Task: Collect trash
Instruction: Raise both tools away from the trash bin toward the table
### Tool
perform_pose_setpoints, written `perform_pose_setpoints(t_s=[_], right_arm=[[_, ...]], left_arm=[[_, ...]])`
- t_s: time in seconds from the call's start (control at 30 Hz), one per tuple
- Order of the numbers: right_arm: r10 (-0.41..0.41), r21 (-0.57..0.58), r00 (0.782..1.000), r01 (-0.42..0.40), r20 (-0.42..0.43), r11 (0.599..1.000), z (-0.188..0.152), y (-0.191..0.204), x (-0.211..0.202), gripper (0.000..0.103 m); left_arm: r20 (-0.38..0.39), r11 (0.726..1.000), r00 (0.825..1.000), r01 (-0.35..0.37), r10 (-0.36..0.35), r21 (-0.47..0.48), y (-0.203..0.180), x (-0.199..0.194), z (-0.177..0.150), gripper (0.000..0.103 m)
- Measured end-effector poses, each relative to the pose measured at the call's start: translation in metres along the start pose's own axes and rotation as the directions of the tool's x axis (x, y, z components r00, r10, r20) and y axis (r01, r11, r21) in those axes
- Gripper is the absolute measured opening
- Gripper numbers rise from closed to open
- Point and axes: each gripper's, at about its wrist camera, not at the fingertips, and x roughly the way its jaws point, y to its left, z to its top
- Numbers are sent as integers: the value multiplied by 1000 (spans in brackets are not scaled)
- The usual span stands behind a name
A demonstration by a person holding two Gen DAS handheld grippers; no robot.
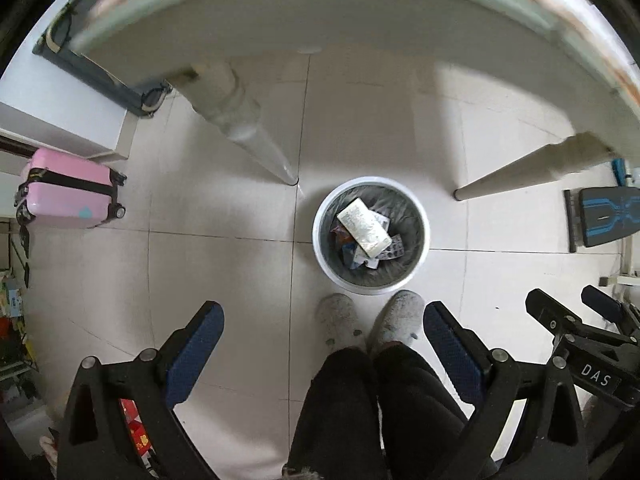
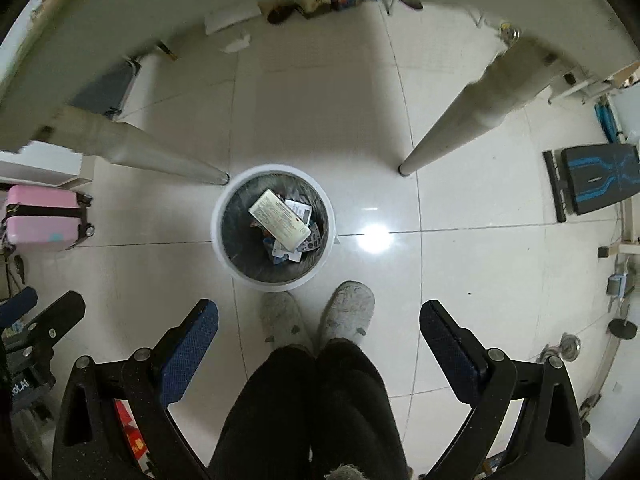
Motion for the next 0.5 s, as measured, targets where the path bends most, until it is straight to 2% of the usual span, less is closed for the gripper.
perform_pose_setpoints(t_s=[0.17,0.27,0.37,0.5], right_arm=[[15,-25,1000,-15,18,1000,-11,9,-76,102],[52,-7,999,-52,16,999,-12,14,-118,102],[96,30,995,-98,39,995,-4,15,-156,102],[130,72,985,-139,109,988,27,16,-205,102]], left_arm=[[30,1000,999,17,-17,4,6,-57,-2,102],[52,1000,999,12,-11,-9,14,-92,3,102],[102,999,995,12,-9,-31,17,-123,18,102],[205,999,979,7,3,-49,13,-162,58,102]])
